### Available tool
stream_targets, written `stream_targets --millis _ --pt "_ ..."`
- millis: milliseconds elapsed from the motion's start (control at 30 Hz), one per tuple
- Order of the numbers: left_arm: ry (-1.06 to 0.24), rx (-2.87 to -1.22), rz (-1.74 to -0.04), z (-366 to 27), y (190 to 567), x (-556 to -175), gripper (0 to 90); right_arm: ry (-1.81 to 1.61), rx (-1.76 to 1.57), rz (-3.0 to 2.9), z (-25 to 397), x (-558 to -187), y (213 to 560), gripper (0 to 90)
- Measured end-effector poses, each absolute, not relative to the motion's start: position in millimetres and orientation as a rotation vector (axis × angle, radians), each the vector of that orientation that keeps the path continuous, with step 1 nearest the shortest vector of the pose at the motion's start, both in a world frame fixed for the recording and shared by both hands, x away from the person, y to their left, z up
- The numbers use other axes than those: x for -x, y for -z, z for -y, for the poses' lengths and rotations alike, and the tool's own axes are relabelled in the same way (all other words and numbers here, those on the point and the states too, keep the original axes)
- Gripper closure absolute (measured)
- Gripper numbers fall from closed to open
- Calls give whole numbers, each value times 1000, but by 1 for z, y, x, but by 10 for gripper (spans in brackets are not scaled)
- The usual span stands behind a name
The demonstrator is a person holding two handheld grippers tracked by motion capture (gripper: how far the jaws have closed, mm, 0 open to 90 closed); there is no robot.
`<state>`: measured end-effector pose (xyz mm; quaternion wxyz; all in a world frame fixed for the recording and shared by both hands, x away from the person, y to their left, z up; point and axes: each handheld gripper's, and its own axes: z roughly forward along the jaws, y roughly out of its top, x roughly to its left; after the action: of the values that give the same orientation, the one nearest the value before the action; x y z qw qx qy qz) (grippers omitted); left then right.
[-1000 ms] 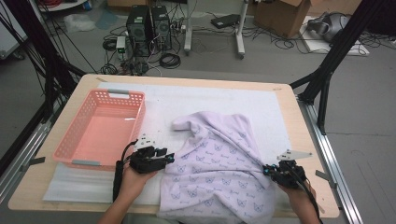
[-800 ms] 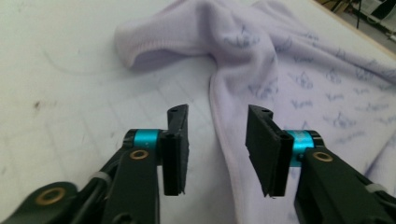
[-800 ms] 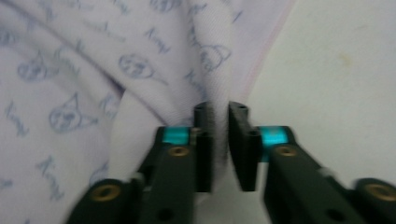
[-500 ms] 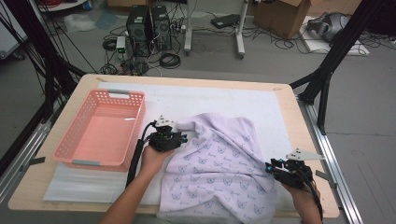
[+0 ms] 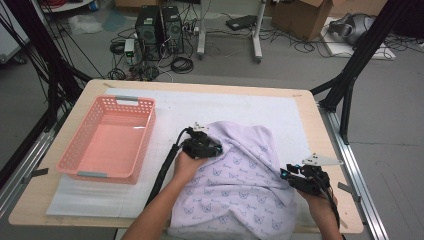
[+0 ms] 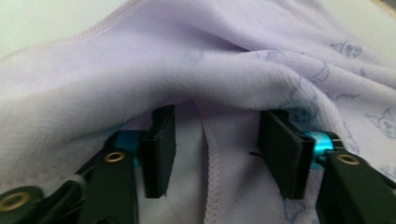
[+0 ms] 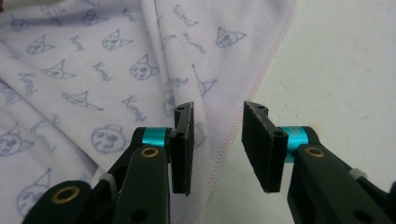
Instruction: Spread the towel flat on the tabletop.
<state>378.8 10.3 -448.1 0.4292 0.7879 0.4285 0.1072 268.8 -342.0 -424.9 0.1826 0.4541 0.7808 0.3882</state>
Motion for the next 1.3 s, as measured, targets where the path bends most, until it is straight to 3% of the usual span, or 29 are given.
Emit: stream_targets --millis 100,233,267,567,967,1067,1167,1300 --pt "-346 -2038 -998 0 447 -373 502 -1101 -1296 -2194 344 -268 425 638" --pt "-378 -2080 -939 7 447 -369 727 -1106 -1288 -2190 344 -268 424 643" --pt "-369 -2080 -946 6 446 -369 823 -1107 -1287 -2188 344 -267 424 643" --pt "-341 -2080 -1032 -37 440 -356 844 -1106 -1310 -2173 348 -266 426 630" --pt "-291 -1992 -1089 -102 442 -313 844 -1026 -1355 -2198 321 -292 437 542" --pt "-276 -1969 -1089 -113 443 -304 844 -980 -1364 -2218 312 -298 442 602" --pt "-265 -1963 -1086 -119 444 -296 844 -962 -1359 -2242 312 -298 441 871" --pt "-228 -1973 -1070 -122 444 -288 844 -907 -1354 -2269 320 -290 437 882"
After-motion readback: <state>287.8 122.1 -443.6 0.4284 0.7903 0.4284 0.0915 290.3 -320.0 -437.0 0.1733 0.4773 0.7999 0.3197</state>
